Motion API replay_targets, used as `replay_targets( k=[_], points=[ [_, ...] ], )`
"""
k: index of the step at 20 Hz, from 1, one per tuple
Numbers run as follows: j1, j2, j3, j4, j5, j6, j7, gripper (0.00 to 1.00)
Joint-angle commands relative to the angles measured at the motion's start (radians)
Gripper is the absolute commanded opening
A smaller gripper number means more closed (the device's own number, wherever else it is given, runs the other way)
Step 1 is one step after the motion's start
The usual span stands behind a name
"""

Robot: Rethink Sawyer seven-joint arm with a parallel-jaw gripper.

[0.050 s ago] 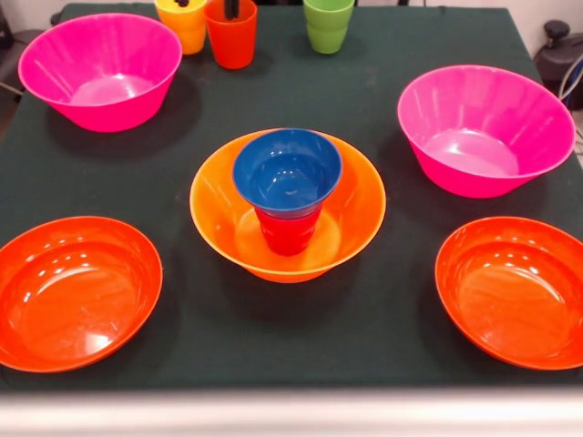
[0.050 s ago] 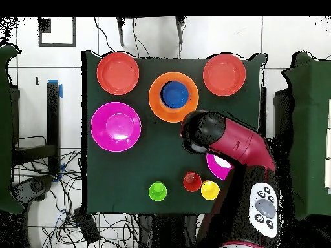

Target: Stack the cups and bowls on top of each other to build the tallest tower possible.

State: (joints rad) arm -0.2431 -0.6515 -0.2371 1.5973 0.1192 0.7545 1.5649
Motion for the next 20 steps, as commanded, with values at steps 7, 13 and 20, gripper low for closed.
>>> replay_targets(
  k=[7,13,20],
  points=[
    [0.010,0.030,0.142,0.190,-0.056,-0.167,0.055,1.00],
    [0.026,0.076,0.126,0.206,-0.045,-0.218,0.113,1.00],
    [0.038,0.069,0.095,0.286,-0.045,-0.252,0.142,1.00]
  ],
)
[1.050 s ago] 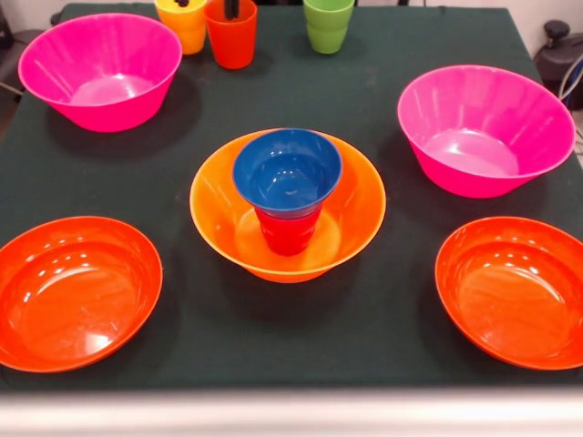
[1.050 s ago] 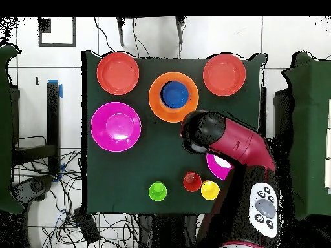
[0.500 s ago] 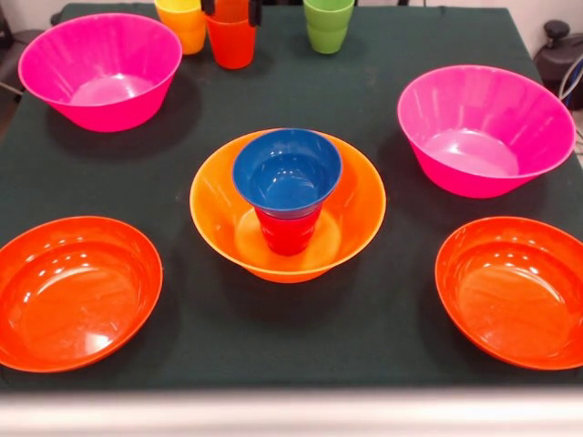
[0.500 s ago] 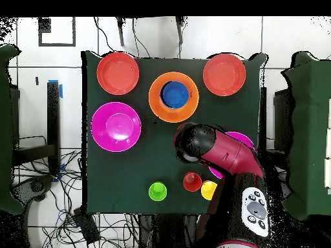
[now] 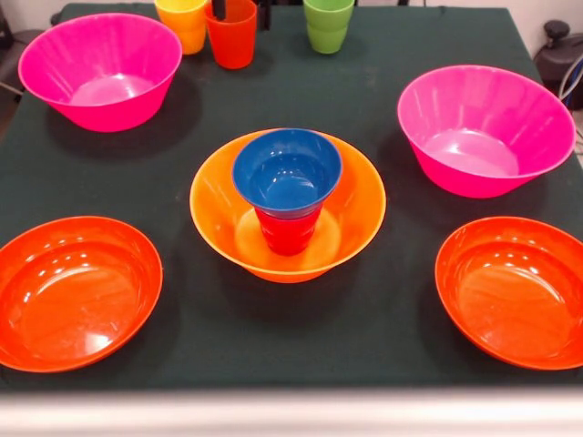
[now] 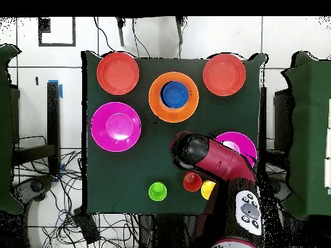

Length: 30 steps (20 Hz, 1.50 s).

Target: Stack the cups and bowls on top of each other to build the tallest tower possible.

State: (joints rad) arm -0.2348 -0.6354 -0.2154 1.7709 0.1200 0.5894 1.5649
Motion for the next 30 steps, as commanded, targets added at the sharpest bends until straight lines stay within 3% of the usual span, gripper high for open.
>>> replay_targets(
  k=[1,9,16,30],
  points=[
    [0.027,0.051,0.076,0.129,-0.046,-0.101,0.142,1.00],
    [0.044,0.023,0.056,0.214,-0.035,-0.128,0.166,1.00],
    [0.021,0.020,0.073,0.285,-0.045,-0.181,0.145,1.00],
    [-0.073,0.115,0.101,0.271,-0.105,-0.316,0.092,1.00]
  ],
)
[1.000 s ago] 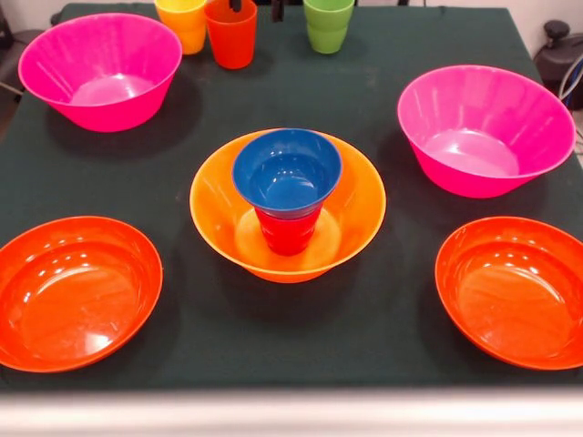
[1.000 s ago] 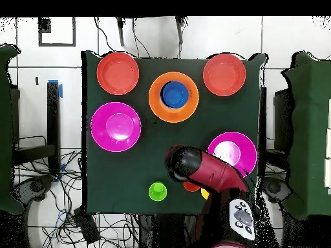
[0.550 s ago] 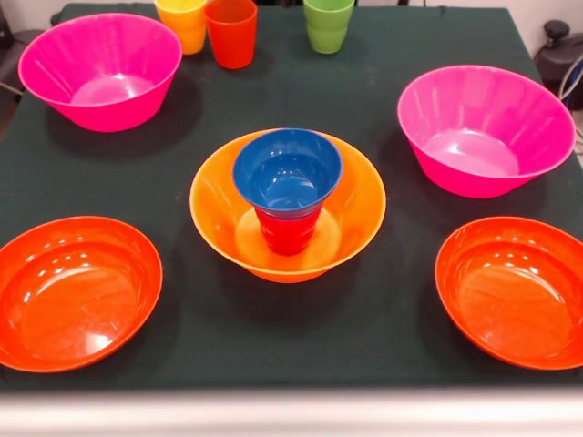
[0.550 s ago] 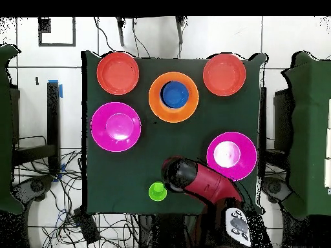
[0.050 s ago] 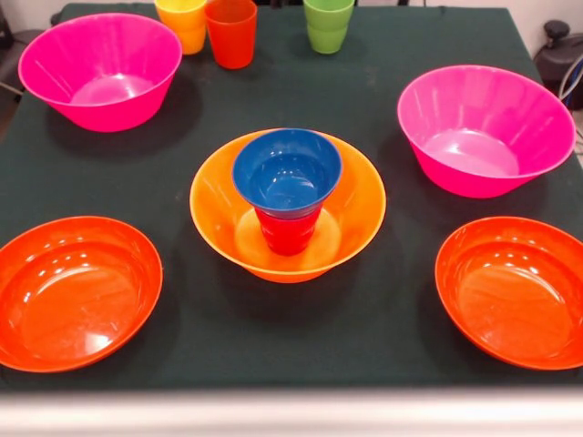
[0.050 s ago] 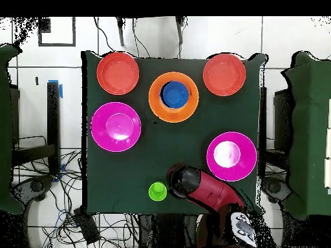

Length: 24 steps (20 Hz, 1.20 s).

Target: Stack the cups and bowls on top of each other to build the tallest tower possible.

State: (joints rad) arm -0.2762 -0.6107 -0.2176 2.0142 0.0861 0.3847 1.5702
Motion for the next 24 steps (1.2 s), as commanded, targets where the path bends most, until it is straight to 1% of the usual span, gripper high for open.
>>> replay_targets(
  k=[1,5,11,15,21,24],
  points=[
    [-0.035,0.096,0.101,0.023,-0.076,-0.113,0.086,1.00],
    [-0.053,0.110,0.104,0.003,-0.091,-0.114,0.080,1.00],
    [-0.060,0.143,0.120,-0.005,-0.108,-0.154,0.095,1.00],
    [-0.066,0.149,0.132,-0.005,-0.112,-0.159,0.101,1.00],
    [-0.069,0.189,0.140,-0.027,-0.114,-0.181,0.107,1.00],
    [-0.065,0.190,0.136,-0.029,-0.115,-0.186,0.112,1.00]
  ],
)
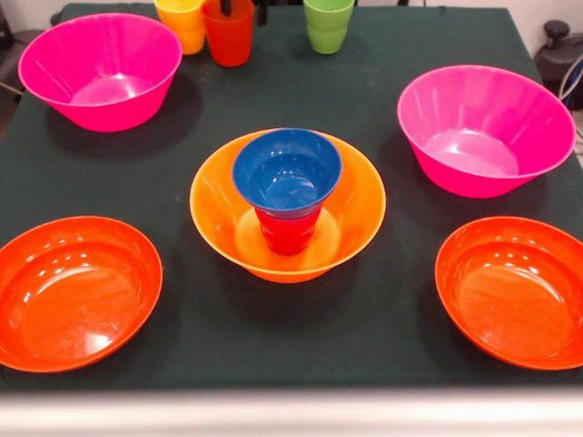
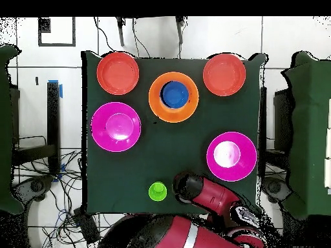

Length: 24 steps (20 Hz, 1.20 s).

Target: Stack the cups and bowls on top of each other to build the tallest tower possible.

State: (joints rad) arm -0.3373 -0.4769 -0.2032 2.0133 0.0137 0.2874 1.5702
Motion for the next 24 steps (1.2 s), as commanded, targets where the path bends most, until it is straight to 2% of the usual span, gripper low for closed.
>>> replay_targets(
  k=[1,3,4,16,19,24],
  points=[
    [-0.007,0.057,0.126,-0.029,-0.043,-0.089,0.109,1.00],
    [-0.007,0.055,0.130,-0.030,-0.047,-0.060,0.096,1.00],
    [-0.008,0.054,0.132,-0.029,-0.050,-0.063,0.098,0.00],
    [0.020,0.051,0.109,-0.051,-0.045,-0.073,0.122,0.00],
    [0.046,0.011,0.085,-0.068,-0.033,0.003,0.119,0.00],
    [0.085,-0.092,0.058,-0.131,-0.018,0.212,0.088,0.00]
  ],
)
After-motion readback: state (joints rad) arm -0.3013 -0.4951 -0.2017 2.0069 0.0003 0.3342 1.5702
